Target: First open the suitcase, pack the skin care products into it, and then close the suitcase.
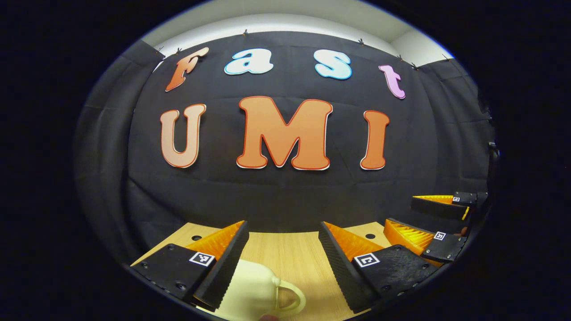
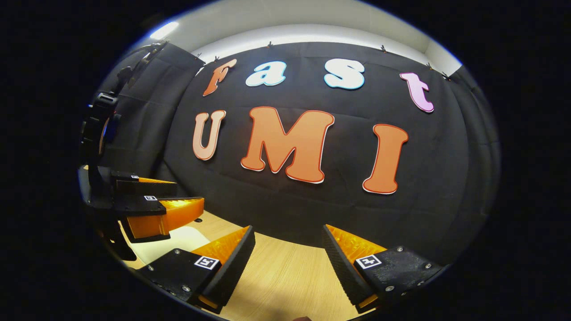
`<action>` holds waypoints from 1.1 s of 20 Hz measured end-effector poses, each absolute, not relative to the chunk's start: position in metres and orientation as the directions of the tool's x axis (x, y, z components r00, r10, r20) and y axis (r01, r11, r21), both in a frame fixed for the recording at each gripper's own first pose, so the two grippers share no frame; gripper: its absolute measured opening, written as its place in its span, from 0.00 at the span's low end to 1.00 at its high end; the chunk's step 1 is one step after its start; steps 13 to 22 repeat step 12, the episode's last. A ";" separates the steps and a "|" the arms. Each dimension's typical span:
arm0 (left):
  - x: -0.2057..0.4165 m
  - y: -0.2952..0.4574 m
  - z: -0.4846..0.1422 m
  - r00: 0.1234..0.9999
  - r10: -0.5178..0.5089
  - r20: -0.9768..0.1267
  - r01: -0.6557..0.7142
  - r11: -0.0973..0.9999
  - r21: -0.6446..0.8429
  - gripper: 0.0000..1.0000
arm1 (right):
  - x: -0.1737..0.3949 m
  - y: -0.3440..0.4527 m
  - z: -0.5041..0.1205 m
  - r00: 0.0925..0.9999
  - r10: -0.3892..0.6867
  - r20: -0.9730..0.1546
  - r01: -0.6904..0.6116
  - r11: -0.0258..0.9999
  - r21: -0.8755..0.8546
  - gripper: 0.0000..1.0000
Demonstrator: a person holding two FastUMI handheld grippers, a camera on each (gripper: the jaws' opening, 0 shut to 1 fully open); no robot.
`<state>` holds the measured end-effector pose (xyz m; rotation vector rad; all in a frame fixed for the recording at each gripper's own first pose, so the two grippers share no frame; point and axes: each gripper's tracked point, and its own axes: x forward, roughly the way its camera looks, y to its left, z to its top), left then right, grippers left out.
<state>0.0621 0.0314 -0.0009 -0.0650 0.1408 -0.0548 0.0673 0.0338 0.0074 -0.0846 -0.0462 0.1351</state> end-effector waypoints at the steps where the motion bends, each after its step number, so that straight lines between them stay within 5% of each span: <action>1: 0.060 0.029 0.002 0.992 -0.053 -0.117 0.048 0.998 -0.045 0.97 | 0.066 0.033 0.006 0.988 0.148 0.037 -0.144 0.985 -0.090 0.95; 4: 0.051 0.018 0.004 0.995 -0.020 -0.101 0.024 0.999 0.032 0.97 | 0.061 0.027 0.004 0.985 0.166 0.037 -0.161 0.982 -0.101 0.95; 22: 0.040 0.009 -0.002 0.994 0.021 -0.109 -0.024 0.999 -0.027 0.95 | 0.052 0.019 0.003 0.977 0.206 0.061 -0.199 0.976 -0.092 0.95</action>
